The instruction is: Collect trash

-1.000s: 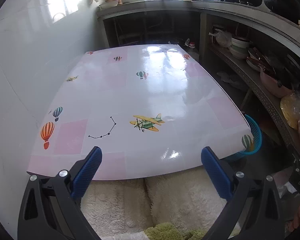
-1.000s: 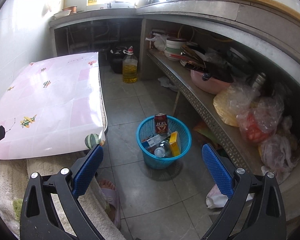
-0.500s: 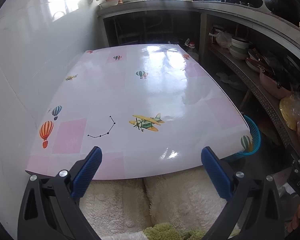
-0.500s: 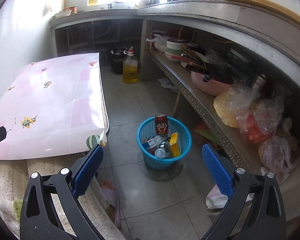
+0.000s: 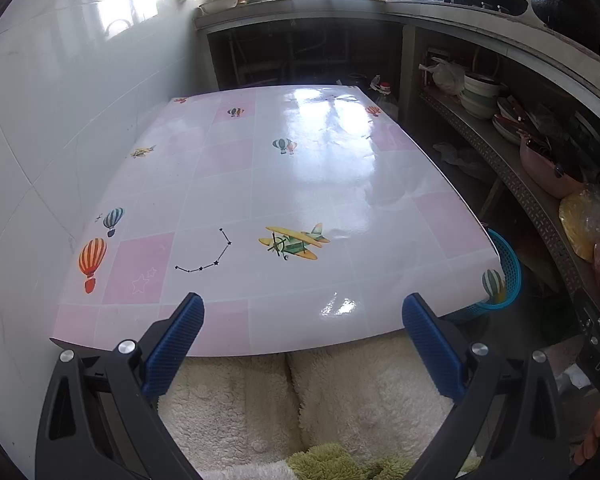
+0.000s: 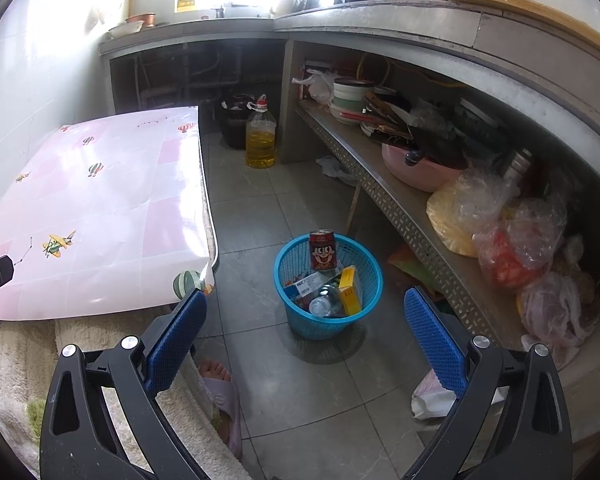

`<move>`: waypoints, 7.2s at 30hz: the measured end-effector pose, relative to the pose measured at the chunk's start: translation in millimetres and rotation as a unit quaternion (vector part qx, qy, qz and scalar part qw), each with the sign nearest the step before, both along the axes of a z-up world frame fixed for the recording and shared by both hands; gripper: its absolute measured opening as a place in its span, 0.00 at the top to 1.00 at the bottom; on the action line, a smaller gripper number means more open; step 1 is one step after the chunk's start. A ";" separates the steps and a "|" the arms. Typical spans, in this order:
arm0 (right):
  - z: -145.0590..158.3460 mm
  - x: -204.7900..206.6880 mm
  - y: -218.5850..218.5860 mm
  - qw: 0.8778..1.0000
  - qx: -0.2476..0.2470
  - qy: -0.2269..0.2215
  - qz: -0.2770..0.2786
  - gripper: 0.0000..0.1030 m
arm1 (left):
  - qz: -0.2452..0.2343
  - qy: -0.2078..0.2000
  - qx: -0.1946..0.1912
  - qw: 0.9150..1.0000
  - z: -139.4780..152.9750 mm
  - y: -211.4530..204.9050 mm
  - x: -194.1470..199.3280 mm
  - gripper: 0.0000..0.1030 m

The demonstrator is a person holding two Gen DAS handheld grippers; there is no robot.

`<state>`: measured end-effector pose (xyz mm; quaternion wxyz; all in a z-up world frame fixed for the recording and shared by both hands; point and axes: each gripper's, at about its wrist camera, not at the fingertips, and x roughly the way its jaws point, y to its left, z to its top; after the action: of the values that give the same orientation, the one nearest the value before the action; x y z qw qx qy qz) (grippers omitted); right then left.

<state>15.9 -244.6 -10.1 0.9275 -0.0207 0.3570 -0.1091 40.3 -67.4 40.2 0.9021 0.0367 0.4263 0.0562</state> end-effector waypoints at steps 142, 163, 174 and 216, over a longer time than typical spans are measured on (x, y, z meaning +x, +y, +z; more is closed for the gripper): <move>6.7 4.6 7.0 1.000 -0.004 -0.005 0.007 0.08 | -0.002 0.017 -0.014 1.000 -4.7 -0.1 4.4 0.06; 6.3 4.2 7.2 1.000 -0.004 -0.005 0.007 0.08 | -0.002 0.018 -0.012 1.000 -5.5 -2.2 3.6 0.06; 6.8 5.1 6.5 1.000 -0.004 -0.005 0.007 0.08 | -0.003 0.019 -0.011 1.000 -5.8 -2.6 3.5 0.06; 17.3 -4.4 30.2 1.000 -0.018 -0.014 -0.018 0.08 | -0.015 0.006 -0.019 1.000 0.9 16.3 1.3 0.06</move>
<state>11.5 -214.3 7.1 0.9297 -0.0299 0.3425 -0.1321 41.6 -51.1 41.1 0.9010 0.0267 0.4317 0.0345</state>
